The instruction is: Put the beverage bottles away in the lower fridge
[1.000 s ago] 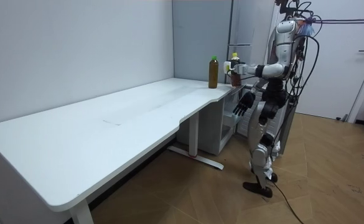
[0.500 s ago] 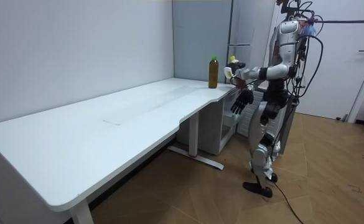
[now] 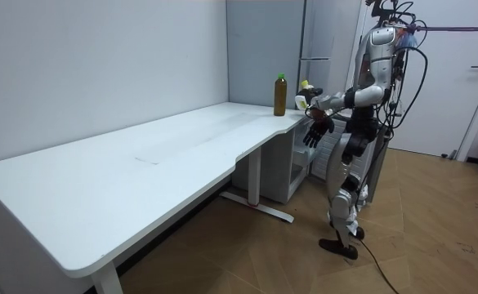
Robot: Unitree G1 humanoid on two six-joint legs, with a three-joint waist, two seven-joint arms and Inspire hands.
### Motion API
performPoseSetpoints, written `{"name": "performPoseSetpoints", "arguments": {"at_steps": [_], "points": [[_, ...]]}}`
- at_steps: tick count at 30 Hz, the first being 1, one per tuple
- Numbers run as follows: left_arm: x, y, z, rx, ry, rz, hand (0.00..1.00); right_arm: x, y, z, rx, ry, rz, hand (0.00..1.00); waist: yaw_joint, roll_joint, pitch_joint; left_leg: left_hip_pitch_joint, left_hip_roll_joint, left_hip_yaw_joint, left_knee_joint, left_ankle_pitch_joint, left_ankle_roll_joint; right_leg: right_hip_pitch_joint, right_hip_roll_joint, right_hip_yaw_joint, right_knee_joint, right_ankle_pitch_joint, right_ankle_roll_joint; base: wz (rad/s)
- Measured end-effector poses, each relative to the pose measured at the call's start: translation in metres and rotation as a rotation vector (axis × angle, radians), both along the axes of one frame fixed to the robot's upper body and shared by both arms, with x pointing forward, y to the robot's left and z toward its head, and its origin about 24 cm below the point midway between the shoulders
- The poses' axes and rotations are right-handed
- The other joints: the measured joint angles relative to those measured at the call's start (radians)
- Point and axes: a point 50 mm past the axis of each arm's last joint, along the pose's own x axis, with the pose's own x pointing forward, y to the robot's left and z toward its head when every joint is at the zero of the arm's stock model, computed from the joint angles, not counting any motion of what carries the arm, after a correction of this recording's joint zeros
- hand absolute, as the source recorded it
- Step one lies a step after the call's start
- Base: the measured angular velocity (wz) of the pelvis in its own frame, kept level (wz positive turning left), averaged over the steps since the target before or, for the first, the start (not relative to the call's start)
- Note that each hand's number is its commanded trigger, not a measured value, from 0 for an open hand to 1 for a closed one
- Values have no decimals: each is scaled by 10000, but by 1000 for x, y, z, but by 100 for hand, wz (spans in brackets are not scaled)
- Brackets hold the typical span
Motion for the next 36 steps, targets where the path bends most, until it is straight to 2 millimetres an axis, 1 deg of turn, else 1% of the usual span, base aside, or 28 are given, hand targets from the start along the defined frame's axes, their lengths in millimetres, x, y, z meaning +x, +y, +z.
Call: {"name": "performPoseSetpoints", "arguments": {"at_steps": [5,9,15,20,21,22,23,25,28,29,31,35,36], "points": [[-6,2,-10,140,446,29,100,-1,5,1,630,210,145,0,-40,-2,-1,-49,-7,-57,31,-1,0,-4,12,-58,-1,0,0,3],[-11,3,-20,794,685,-145,100,-4,8,2,1127,415,139,0,-27,9,7,-91,-11,-93,33,0,-2,-33,28,-59,-1,0,0,2],[-11,3,-19,737,535,-306,100,-5,9,3,1573,536,-2,0,-12,10,9,-241,-17,-104,61,1,-2,-162,43,-38,8,0,0,0],[-11,4,-19,770,429,-296,100,-9,9,3,2431,803,-821,0,40,-1,18,-223,-15,-79,59,1,-2,-152,-12,-56,13,0,0,-1],[-11,4,-19,797,451,-308,100,-10,9,3,2672,898,-1040,0,64,5,24,-196,-15,-72,48,1,-2,-130,-16,-59,14,0,0,0],[-12,4,-20,852,463,-359,100,-12,10,3,2812,943,-1147,0,88,43,59,-177,-16,-80,53,0,-1,-108,-10,-64,13,1,0,0],[-12,3,-20,889,471,-388,100,-12,10,3,2867,952,-1180,0,100,63,72,-173,-20,-81,57,0,0,-104,-5,-63,12,0,0,0],[-14,1,-22,1012,520,-474,100,-11,14,7,3135,805,-1086,0,127,181,142,-208,-35,-83,94,-2,2,-108,22,-80,5,0,0,0],[-18,1,-30,1183,921,-565,100,-13,17,11,3632,736,-1212,0,107,298,128,-337,-35,-136,187,-1,2,-173,-16,-185,5,1,0,5],[-19,1,-32,1212,1019,-567,100,-13,17,12,3731,743,-1248,0,90,304,126,-348,-36,-160,197,-1,2,-173,-21,-213,7,0,0,11],[-22,4,-35,1331,1212,-470,100,-14,19,13,4072,842,-1310,0,61,294,118,-364,-32,-213,217,1,-2,-167,-19,-250,13,1,0,7],[-21,5,-35,1349,1215,-429,100,-15,17,14,4253,968,-1326,0,57,276,106,-341,-35,-208,217,0,-1,-166,-26,-250,48,0,0,0],[-22,5,-36,1376,1213,-438,100,-15,18,14,4259,979,-1326,0,56,242,87,-338,-32,-211,217,0,-1,-170,-28,-253,67,0,0,0]]}}
